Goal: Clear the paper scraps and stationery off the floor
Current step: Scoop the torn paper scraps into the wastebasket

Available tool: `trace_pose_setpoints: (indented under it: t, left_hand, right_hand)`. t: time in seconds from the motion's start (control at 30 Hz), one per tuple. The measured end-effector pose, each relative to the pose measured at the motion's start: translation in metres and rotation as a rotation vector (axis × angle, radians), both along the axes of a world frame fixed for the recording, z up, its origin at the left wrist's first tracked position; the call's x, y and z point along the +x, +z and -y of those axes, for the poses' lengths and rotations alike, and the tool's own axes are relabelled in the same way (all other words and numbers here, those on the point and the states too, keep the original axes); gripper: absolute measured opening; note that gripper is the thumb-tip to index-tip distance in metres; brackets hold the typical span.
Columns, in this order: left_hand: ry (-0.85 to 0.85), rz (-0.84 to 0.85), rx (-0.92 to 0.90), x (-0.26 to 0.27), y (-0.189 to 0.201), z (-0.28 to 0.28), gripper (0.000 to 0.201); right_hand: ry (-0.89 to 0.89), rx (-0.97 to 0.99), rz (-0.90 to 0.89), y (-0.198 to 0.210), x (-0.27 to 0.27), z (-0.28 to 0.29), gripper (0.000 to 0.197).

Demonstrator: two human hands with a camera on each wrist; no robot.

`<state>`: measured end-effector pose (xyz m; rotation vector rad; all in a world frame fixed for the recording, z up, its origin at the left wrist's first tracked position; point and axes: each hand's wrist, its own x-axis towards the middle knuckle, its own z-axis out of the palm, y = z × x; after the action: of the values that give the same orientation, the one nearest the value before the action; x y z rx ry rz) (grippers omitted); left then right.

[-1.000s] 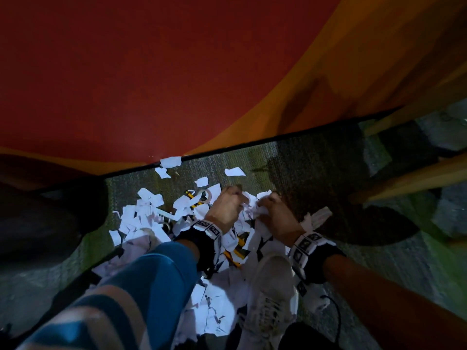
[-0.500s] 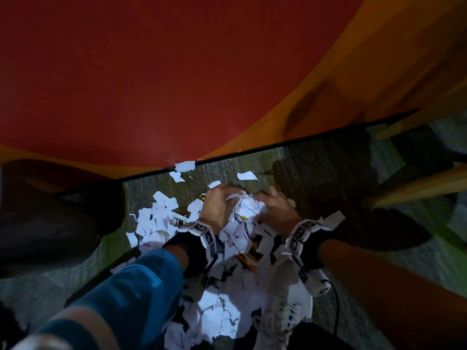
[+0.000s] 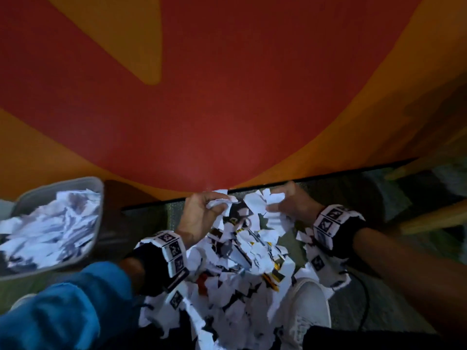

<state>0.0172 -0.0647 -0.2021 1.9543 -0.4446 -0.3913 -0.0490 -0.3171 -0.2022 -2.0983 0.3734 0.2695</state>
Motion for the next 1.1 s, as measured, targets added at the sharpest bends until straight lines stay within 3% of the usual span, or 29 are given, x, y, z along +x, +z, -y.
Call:
trace_pose_setpoints:
  t: [0.1,0.3,0.37,0.47,0.53,0.6,0.7,0.77,0.9,1.1]
  left_hand:
    - [0.088,0.0,0.008,0.008,0.043,-0.046,0.014]
    - [0.132,0.085,0.015,0.02,0.135,-0.154,0.017]
    - [0.167,0.128,0.081,0.027,0.154,-0.196,0.016]
    - [0.365,0.205,0.203,0.044,0.161,-0.253,0.008]
    - [0.451,0.228,0.279,0.055,0.156,-0.287,0.01]
    - [0.507,0.218,0.327,0.062,0.145,-0.311,0.014]
    - [0.564,0.182,0.313,0.064,0.12,-0.336,0.016]
    - [0.592,0.165,0.305,0.064,0.102,-0.34,0.018]
    - [0.48,0.047,0.386,0.063,0.074,-0.337,0.013]
    - [0.313,-0.094,0.484,0.071,0.047,-0.325,0.02]
  right_hand:
    - [0.153,-0.045,0.067,0.062,0.022,-0.039,0.025]
    - [0.384,-0.131,0.039,0.164,0.059,-0.137,0.018]
    - [0.426,-0.119,0.03,0.185,0.07,-0.176,0.026]
    - [0.477,-0.116,0.045,0.197,0.09,-0.232,0.03]
    - [0.486,-0.11,0.062,0.194,0.105,-0.271,0.016]
    - [0.471,-0.094,0.066,0.181,0.118,-0.306,0.015]
    - [0.439,-0.095,0.046,0.15,0.136,-0.353,0.049]
    - [0.407,-0.098,0.028,0.131,0.142,-0.376,0.057]
    - [0.363,-0.144,0.01,0.097,0.152,-0.411,0.055]
    - [0.411,-0.271,-0.097,0.05,0.156,-0.44,0.035]
